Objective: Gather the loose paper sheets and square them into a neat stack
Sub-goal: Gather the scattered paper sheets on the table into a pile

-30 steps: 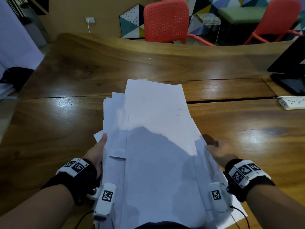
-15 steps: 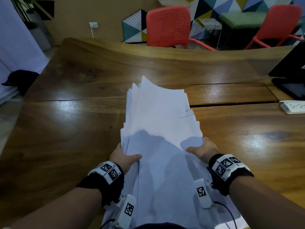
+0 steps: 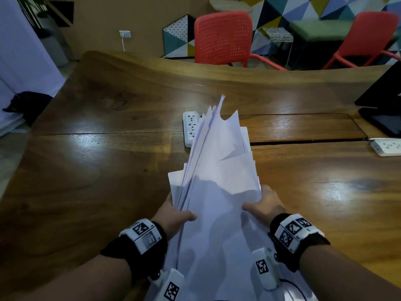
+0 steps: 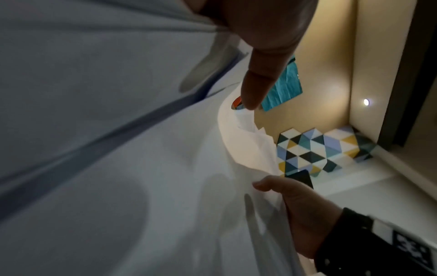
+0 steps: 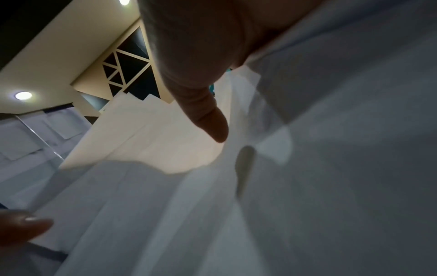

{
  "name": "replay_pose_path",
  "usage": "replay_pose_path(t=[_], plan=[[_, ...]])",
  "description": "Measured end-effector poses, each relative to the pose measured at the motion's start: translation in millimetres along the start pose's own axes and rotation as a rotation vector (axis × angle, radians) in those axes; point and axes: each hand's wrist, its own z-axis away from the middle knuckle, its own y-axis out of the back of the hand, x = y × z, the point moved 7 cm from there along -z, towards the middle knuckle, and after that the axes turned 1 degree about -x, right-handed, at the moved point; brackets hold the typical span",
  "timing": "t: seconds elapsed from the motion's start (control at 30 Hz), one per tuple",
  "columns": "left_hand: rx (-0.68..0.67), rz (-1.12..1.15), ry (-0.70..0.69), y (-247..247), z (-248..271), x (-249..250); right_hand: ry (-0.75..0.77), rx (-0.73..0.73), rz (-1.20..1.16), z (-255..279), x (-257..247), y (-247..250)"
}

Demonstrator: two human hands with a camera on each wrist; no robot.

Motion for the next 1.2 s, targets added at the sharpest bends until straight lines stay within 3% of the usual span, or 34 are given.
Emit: replay_pose_path(t=[0.1,0.23,0.37,0.43,0.6,0.83,0.97,1.1,1.2], plan=[[-0.056,0.189,0.026,-2,2,0,-0.097,0.002,-0.222,-5,7,7],[-0.143,0.426,0.139,1,10,-2,-0.138,-0.069,-0.195,-14,9,6],[-0.007,0.168,0.031,6,6,-3,-0.126,-0.105,-0.057,-20,5,-2],[-0.015,0.040,-0.002,-1,4,-5,-0.119,-0.090,0.012,-16,1,-2],[0.133,-0.259,-0.062,4,8,-3,-0.055,-0.110,-0.299,-9,-7,1],[0.169,-0.116,-0.136,16,15,-4,-0.108,-0.287,-0.690,-11,1,-2],[0.152,-0.060,-0.211,19,27,9,0.030,-0.366,-0.750,-1,-9,15],[0.276,-0.184,-0.403,26,48,60,0.194,-0.223,-0.790,13,-32,45],[0.389,-0.202,-0.448,31,61,98,0.307,0.014,-0.850,32,-60,83]])
